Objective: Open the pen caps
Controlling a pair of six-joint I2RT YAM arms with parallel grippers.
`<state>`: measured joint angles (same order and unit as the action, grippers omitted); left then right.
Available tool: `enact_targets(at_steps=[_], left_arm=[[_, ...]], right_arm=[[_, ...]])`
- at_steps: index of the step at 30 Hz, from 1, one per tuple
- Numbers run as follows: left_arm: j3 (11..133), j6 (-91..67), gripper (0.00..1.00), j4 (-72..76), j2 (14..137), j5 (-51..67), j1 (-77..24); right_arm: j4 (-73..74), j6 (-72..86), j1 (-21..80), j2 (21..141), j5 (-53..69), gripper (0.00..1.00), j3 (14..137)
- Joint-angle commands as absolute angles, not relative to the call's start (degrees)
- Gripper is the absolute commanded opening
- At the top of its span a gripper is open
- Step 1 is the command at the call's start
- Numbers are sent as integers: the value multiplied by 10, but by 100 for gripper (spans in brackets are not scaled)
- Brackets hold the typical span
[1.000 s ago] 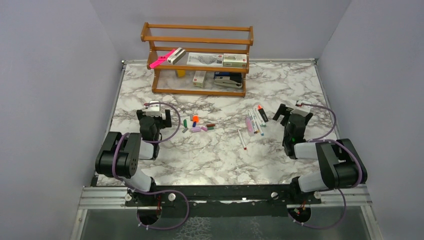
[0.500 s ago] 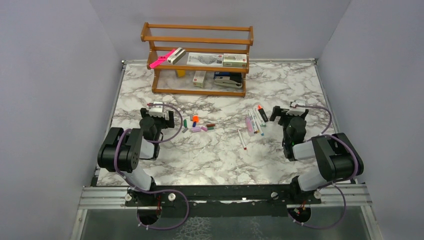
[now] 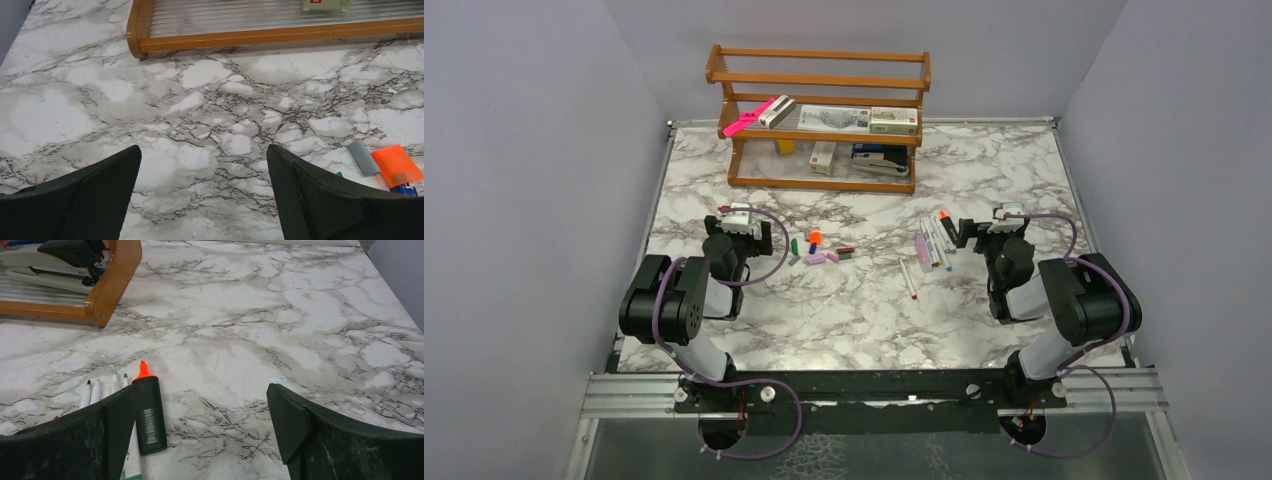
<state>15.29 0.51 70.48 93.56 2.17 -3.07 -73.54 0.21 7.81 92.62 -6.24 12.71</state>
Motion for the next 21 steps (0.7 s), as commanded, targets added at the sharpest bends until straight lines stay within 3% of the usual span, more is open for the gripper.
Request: enact_targets(at_steps=[1, 21], left_arm=[[152, 7, 99, 725, 939, 32, -28], [157, 8, 99, 717, 940, 25, -32]], right_arm=[[-741, -10, 79, 927, -43, 100, 136], [-756, -10, 79, 931, -44, 100, 134]])
